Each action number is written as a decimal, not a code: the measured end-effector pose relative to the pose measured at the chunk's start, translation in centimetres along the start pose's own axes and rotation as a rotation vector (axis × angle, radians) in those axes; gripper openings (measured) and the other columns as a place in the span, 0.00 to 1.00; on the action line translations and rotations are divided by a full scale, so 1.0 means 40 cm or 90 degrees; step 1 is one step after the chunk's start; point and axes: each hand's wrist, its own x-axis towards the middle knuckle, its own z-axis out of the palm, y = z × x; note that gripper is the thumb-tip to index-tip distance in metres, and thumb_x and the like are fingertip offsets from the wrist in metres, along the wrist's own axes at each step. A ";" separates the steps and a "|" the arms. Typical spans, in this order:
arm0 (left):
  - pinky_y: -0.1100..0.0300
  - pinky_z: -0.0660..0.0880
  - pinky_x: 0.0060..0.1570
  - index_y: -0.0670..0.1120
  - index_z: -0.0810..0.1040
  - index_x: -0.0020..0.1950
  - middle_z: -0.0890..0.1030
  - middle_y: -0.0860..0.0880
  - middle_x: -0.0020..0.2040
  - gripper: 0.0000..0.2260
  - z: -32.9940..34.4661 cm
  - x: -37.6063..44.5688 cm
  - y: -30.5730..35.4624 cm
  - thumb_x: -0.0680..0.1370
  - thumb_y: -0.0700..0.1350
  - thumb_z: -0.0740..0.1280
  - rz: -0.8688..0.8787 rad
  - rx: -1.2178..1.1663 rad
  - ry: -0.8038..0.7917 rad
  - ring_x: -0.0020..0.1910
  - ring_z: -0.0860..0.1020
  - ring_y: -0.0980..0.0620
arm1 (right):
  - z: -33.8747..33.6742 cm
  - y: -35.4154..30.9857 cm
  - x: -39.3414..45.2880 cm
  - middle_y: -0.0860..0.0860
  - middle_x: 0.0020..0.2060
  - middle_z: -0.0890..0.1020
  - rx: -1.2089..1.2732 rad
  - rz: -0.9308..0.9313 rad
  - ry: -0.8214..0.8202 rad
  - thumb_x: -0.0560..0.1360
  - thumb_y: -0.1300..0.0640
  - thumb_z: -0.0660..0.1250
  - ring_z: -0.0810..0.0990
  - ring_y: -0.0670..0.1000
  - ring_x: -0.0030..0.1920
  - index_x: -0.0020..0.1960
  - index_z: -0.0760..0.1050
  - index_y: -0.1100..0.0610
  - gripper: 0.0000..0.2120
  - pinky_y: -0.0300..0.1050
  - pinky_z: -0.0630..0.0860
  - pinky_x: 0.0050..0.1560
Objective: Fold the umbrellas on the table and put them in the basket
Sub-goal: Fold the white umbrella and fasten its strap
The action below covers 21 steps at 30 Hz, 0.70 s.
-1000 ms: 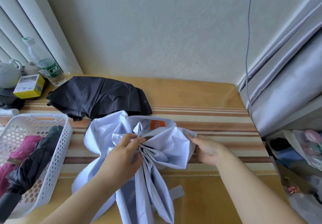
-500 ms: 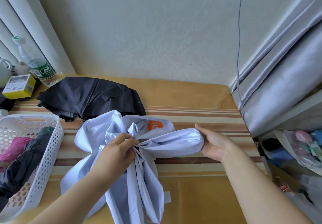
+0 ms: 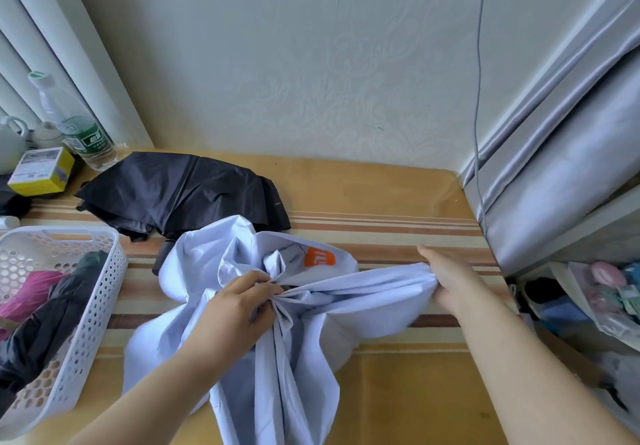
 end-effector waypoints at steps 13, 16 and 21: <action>0.76 0.64 0.42 0.46 0.83 0.53 0.79 0.52 0.48 0.16 0.002 0.011 0.023 0.73 0.48 0.59 -0.031 0.005 -0.065 0.42 0.75 0.57 | 0.132 0.111 -0.174 0.43 0.45 0.72 -0.688 -0.785 -0.104 0.68 0.57 0.75 0.73 0.46 0.47 0.52 0.79 0.50 0.14 0.34 0.66 0.47; 0.74 0.65 0.42 0.49 0.80 0.57 0.77 0.53 0.51 0.15 0.000 0.008 0.017 0.74 0.49 0.60 -0.031 -0.001 -0.092 0.43 0.75 0.57 | 0.193 0.143 -0.162 0.46 0.36 0.73 -0.693 -0.854 -0.094 0.64 0.58 0.76 0.72 0.47 0.41 0.40 0.81 0.53 0.07 0.39 0.68 0.38; 0.58 0.76 0.45 0.56 0.70 0.63 0.76 0.49 0.56 0.16 0.010 0.000 0.002 0.76 0.53 0.57 -0.037 -0.006 -0.098 0.48 0.78 0.47 | 0.264 0.141 -0.182 0.45 0.29 0.74 -0.695 -0.924 -0.023 0.68 0.53 0.63 0.75 0.48 0.34 0.32 0.78 0.51 0.09 0.39 0.71 0.30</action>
